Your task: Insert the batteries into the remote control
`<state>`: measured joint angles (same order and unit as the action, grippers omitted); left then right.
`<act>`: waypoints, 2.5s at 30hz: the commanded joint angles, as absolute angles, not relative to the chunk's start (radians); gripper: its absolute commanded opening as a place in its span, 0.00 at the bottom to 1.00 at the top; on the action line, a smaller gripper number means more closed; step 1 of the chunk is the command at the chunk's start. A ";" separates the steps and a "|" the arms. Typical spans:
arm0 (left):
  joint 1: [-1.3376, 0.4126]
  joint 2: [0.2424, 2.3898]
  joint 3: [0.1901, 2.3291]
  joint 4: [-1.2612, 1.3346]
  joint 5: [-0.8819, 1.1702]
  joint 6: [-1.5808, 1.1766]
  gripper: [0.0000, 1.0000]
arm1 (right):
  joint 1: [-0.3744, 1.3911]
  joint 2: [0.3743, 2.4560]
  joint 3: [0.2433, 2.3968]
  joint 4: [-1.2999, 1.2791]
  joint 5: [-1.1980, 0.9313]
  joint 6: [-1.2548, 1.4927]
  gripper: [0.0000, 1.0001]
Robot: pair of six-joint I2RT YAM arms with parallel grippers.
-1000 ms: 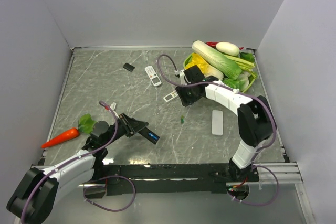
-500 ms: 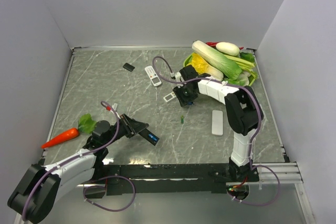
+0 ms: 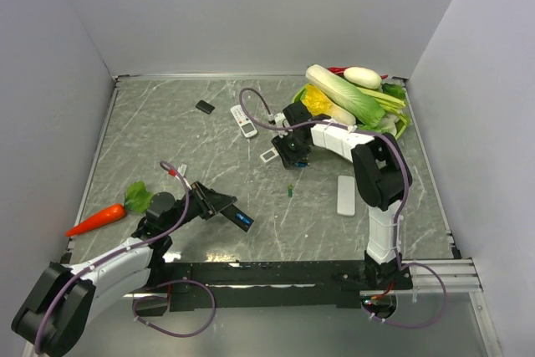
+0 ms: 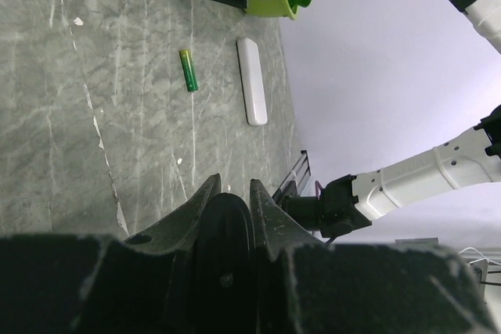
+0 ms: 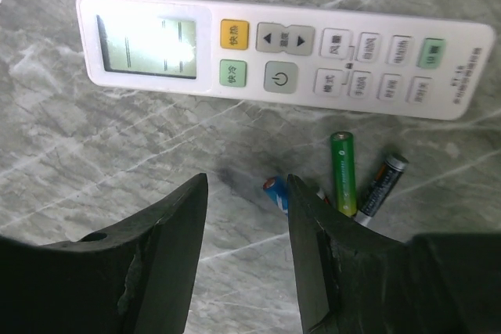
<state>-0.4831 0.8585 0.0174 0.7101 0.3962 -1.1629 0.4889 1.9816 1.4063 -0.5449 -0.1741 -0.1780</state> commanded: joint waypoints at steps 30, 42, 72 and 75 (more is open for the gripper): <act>-0.486 0.795 -0.029 0.713 0.413 -1.169 0.01 | 0.483 1.835 1.275 -0.658 -0.199 -0.180 0.50; -0.486 0.796 -0.032 0.716 0.411 -1.177 0.01 | 0.430 1.689 1.229 -0.650 0.029 0.230 0.52; -0.486 0.769 -0.048 0.712 0.405 -1.189 0.01 | 0.431 1.838 1.180 -0.471 0.127 0.577 0.38; -0.486 0.762 -0.048 0.704 0.402 -1.189 0.01 | 0.436 1.850 1.187 -0.488 0.167 0.577 0.36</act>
<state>-0.4831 0.7803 0.0174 0.6682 0.3981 -1.1751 0.4248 1.8286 1.1511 -0.4801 0.0887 0.5568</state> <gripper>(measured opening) 0.227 0.366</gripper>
